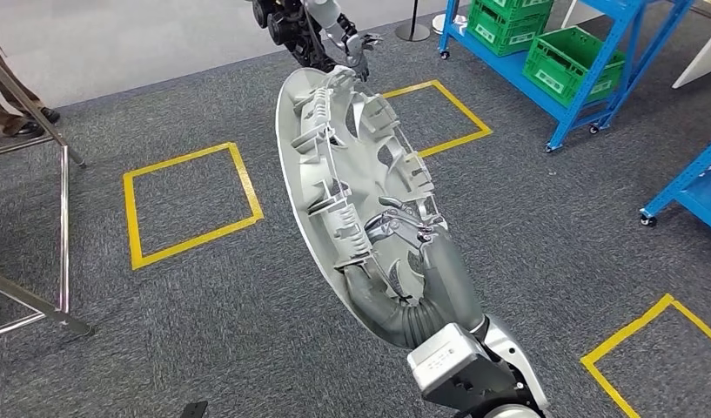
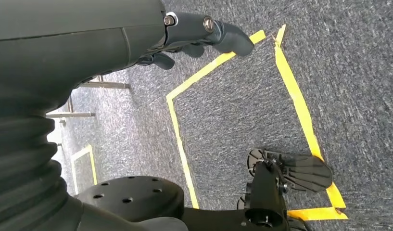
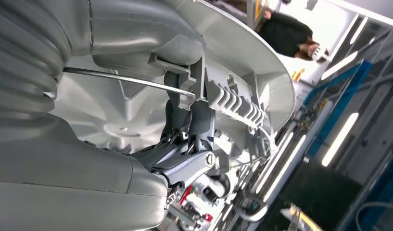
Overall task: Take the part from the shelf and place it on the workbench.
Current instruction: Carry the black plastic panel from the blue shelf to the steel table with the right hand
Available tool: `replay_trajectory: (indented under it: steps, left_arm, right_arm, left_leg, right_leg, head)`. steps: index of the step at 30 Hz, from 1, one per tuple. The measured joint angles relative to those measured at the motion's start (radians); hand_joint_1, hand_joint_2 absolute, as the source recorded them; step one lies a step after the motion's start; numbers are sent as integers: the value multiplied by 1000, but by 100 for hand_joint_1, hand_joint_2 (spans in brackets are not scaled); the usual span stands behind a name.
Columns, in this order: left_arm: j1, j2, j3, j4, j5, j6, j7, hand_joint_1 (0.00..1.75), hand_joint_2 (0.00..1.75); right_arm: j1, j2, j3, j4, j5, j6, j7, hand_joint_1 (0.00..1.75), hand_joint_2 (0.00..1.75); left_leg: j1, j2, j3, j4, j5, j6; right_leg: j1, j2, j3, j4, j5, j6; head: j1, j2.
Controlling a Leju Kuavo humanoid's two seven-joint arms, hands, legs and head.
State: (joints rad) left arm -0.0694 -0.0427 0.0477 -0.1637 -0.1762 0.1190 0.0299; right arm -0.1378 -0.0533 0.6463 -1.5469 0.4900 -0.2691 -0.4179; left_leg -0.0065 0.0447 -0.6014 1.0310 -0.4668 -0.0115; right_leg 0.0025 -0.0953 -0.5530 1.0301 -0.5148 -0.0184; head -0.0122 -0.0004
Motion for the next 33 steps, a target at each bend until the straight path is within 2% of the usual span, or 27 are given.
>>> replay_trajectory:
  steps: [1, 2, 4, 6, 7, 8, 9, 10, 11, 13, 14, 15, 16, 17, 19, 21, 22, 23, 24, 25, 26, 27, 28, 29, 30, 32, 33]
  left_arm:
    - [1, 0, 0, 0, 0, 0, 0, 0, 175]
    - [3, 0, 0, 0, 0, 0, 1, 0, 175]
    - [3, 0, 0, 0, 0, 0, 1, 0, 175]
    - [0, 1, 0, 0, 0, 0, 2, 0, 175]
    - [-1, 2, 0, 0, -1, 0, 2, 0, 175]
    - [-1, 2, 0, 0, -2, 0, 2, 0, 175]
    - [-1, 2, 0, 1, -2, 0, 2, 0, 175]
    - [-1, 2, 0, 1, -3, 0, 2, 0, 175]
    - [-1, 1, 0, 0, -3, 0, 2, 0, 175]
    - [-2, 1, 0, 0, -4, 0, 2, 0, 175]
    - [-2, 1, 0, -1, -4, -1, 2, 0, 175]
    - [-1, 1, 0, 0, -5, -3, 2, 0, 175]
    - [0, 2, 0, 0, -5, -6, 2, 0, 175]
    - [2, 2, 0, 0, -6, -9, 2, 0, 175]
    - [2, 2, 0, 1, -7, -13, 3, 0, 175]
    - [-1, 2, 0, 0, -8, -13, 3, 0, 175]
    - [-2, 1, 0, 0, -9, -14, 3, 0, 175]
    - [-1, 1, 0, 1, -9, -14, 4, 0, 175]
    - [0, 1, 0, 1, -9, -14, 4, 0, 175]
    - [0, 2, 0, 1, -9, -14, 4, 0, 175]
    - [0, 2, 0, 1, -10, -14, 5, 0, 175]
    - [-1, 3, 0, 0, -10, -14, 5, 0, 175]
    - [-2, 4, 0, 0, -11, -14, 5, 0, 175]
    - [-3, 4, 0, 0, -12, -14, 6, 0, 175]
    - [-3, 3, 0, 0, -12, -14, 7, 0, 175]
    - [-1, 3, 0, 0, -13, -13, 8, 0, 175]
    - [0, 3, 0, 1, -13, -13, 9, 0, 175]
  right_arm:
    - [-1, 0, 1, 0, 0, 1, 0, 175, 175]
    - [-2, 1, 1, 0, 0, 1, 0, 175, 175]
    - [-4, 2, 2, -2, 1, 2, 0, 175, 175]
    - [-3, 1, 2, -4, 1, 3, 0, 175, 175]
    - [-2, 1, 2, -4, 1, 3, 0, 175, 175]
    - [-2, 1, 2, -4, 1, 3, 1, 175, 175]
    - [-2, 0, 2, -4, 1, 4, 1, 175, 175]
    - [-3, 0, 2, -4, 1, 4, 2, 175, 175]
    - [-3, 0, 2, -4, 1, 4, 2, 175, 175]
    - [-4, 0, 2, -5, 1, 4, 2, 175, 175]
    - [-4, 0, 2, -5, 1, 4, 3, 175, 175]
    - [-4, 0, 2, -5, 1, 4, 3, 175, 175]
    - [-4, 0, 2, -6, 1, 4, 3, 175, 175]
    - [-5, 0, 2, -8, 2, 4, 4, 175, 175]
    - [-5, 1, 3, -12, 2, 4, 3, 175, 175]
    - [-3, 2, 3, -15, 3, 3, 4, 175, 175]
    - [-2, 2, 3, -15, 3, 3, 4, 175, 175]
    - [-2, 2, 3, -15, 3, 3, 4, 175, 175]
    - [-1, 2, 3, -15, 4, 3, 4, 175, 175]
    - [-1, 2, 3, -15, 4, 3, 4, 175, 175]
    - [-1, 2, 3, -15, 4, 3, 4, 175, 175]
    - [-1, 2, 3, -15, 3, 3, 4, 175, 175]
    - [-1, 2, 3, -15, 3, 3, 4, 175, 175]
    - [-1, 2, 3, -15, 3, 3, 4, 175, 175]
    - [0, 2, 3, -15, 3, 2, 4, 175, 175]
    - [0, 2, 3, -15, 2, 0, 3, 175, 175]
    - [-1, 2, 3, -15, 2, -1, 3, 175, 175]
  left_leg:
    - [0, -11, -2, -2, 2, 6]
    - [2, -21, -1, -5, 4, 11]
    - [8, -39, 3, -13, 9, 22]
    - [10, -58, 3, -14, 11, 29]
    - [10, -69, 2, -13, 10, 30]
    - [9, -81, 2, -12, 10, 30]
    - [10, -93, 2, -10, 10, 30]
    - [10, -106, 2, -8, 9, 29]
    - [11, -117, 2, -5, 8, 27]
    - [11, -138, 0, -1, 6, 18]
    - [11, -146, -2, 0, 6, 12]
    - [11, -153, -4, -2, 7, 4]
    - [13, -159, -7, -5, 9, -3]
    - [14, -156, -9, -5, 9, -8]
    - [12, -117, -29, 35, -15, -15]
    - [12, -67, -84, 152, -77, -20]
    - [13, -57, -117, 220, -107, -23]
    - [14, -53, -139, 269, -122, -25]
    - [15, -51, -147, 287, -121, -26]
    - [15, -47, -130, 259, -99, -26]
    - [15, -39, -96, 196, -66, -25]
    - [14, -21, -55, 120, -38, -22]
    - [12, -4, -19, 53, -16, -17]
    - [10, 5, 1, 14, -6, -12]
    - [7, 9, 8, -1, -6, -6]
    - [5, -12, 4, -1, -2, 5]
    - [6, -21, 4, -3, -1, 10]
  right_leg:
    - [0, -7, 2, -2, -1, 5]
    - [-2, -3, 3, 1, -5, 12]
    - [-6, 35, -14, 47, -36, 23]
    - [-9, 79, -75, 170, -95, 29]
    - [-10, 87, -111, 235, -117, 30]
    - [-11, 91, -136, 275, -122, 31]
    - [-11, 92, -143, 277, -106, 31]
    - [-12, 96, -129, 237, -74, 30]
    - [-14, 104, -100, 169, -33, 29]
    - [-14, 129, -46, 48, 13, 25]
    - [-13, 137, -33, 17, 20, 22]
    - [-10, 138, -31, 10, 18, 18]
    - [-9, 131, -31, 6, 21, 12]
    - [-9, 123, -29, 2, 24, 5]
    - [-12, 104, -22, -6, 29, -11]
    - [-11, 84, -20, -10, 28, -21]
    - [-10, 74, -20, -9, 27, -22]
    - [-9, 64, -19, -9, 26, -23]
    - [-9, 55, -19, -9, 25, -23]
    - [-9, 46, -17, -9, 23, -21]
    - [-9, 37, -14, -8, 21, -19]
    - [-8, 28, -10, -7, 17, -15]
    - [-6, 20, -8, -5, 13, -10]
    - [-4, 13, -6, -3, 11, -5]
    - [-2, 6, -6, -2, 9, 0]
    - [-1, -6, -5, -3, 7, 12]
    - [-3, -2, -5, 0, 3, 18]
  head:
    - [0, 0]
    - [0, 0]
    - [2, 0]
    - [6, 0]
    - [8, 0]
    - [8, 0]
    - [8, 0]
    - [9, 0]
    - [9, 0]
    - [10, 0]
    - [10, 0]
    - [10, 0]
    - [11, 0]
    - [10, 0]
    - [6, 0]
    - [2, 0]
    - [2, 0]
    - [2, 0]
    - [1, 0]
    - [1, 0]
    - [1, 0]
    - [1, 0]
    - [1, 0]
    - [2, 0]
    - [2, 0]
    - [3, 0]
    - [4, 0]
